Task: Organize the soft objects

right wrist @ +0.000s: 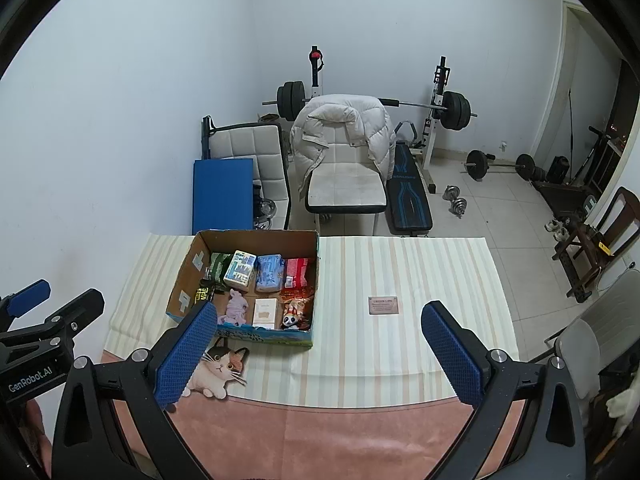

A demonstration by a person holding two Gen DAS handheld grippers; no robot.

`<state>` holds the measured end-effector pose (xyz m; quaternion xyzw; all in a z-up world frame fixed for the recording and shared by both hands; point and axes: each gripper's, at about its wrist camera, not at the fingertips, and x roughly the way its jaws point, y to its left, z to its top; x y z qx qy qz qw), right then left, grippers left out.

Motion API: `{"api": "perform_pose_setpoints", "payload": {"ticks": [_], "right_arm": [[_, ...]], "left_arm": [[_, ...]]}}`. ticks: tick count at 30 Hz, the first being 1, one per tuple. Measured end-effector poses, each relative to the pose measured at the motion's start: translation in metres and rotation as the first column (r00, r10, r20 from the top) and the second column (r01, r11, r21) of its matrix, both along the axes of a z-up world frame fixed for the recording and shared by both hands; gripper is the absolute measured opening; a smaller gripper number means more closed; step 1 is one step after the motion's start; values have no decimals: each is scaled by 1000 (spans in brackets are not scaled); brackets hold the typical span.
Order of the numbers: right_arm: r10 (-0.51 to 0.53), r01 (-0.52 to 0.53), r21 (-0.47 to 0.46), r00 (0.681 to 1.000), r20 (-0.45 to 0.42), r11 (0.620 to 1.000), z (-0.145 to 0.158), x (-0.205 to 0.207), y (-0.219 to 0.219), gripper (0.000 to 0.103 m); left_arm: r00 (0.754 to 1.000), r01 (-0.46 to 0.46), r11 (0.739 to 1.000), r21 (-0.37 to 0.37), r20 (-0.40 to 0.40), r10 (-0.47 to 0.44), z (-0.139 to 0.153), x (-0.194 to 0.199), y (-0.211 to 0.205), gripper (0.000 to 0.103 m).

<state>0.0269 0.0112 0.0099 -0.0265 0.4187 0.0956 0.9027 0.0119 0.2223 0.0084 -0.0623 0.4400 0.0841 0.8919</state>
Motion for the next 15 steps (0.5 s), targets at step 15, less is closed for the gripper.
{"api": "perform_pose_setpoints", "payload": {"ticks": [15], "right_arm": [[-7, 7, 1, 1000, 4, 1000, 2, 1, -1, 103]], "left_arm": [[1000, 6, 1000, 5, 4, -6, -2, -1, 1, 99]]}}
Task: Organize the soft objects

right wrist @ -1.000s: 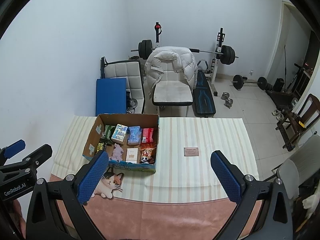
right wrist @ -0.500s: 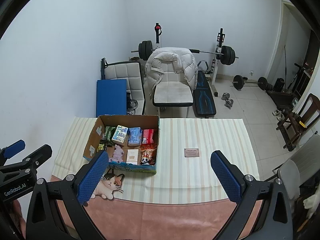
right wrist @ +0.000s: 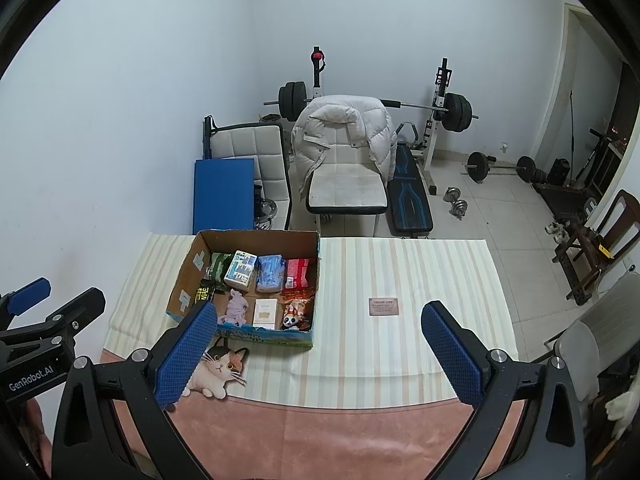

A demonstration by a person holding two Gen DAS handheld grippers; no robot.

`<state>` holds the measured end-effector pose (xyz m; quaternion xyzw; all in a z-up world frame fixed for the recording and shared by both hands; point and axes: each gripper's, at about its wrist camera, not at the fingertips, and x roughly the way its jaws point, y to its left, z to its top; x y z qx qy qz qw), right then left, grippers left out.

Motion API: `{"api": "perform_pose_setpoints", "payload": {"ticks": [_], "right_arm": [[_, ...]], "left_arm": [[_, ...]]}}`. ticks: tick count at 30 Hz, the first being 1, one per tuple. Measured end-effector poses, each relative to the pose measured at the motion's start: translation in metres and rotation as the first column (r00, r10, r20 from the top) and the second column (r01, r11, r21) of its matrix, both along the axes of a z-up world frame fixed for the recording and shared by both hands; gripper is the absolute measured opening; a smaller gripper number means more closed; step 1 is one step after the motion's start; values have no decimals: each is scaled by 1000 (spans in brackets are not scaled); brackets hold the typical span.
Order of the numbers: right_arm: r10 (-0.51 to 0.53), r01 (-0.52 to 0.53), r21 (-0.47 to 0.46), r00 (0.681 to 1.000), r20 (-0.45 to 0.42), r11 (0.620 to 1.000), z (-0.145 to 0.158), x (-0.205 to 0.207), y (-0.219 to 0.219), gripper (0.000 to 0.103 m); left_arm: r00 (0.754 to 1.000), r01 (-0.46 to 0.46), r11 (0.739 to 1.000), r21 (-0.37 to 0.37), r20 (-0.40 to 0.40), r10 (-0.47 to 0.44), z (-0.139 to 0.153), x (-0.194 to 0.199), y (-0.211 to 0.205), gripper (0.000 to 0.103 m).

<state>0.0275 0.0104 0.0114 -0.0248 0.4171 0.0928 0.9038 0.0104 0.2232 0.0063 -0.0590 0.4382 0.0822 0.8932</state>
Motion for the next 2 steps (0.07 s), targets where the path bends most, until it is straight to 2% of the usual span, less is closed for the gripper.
{"api": "perform_pose_setpoints", "payload": {"ticks": [2], "right_arm": [[0, 0, -1, 1000, 2, 1000, 0, 0, 1, 103]], "left_arm": [[1000, -1, 1000, 2, 3, 1, 0, 2, 1, 99]]}}
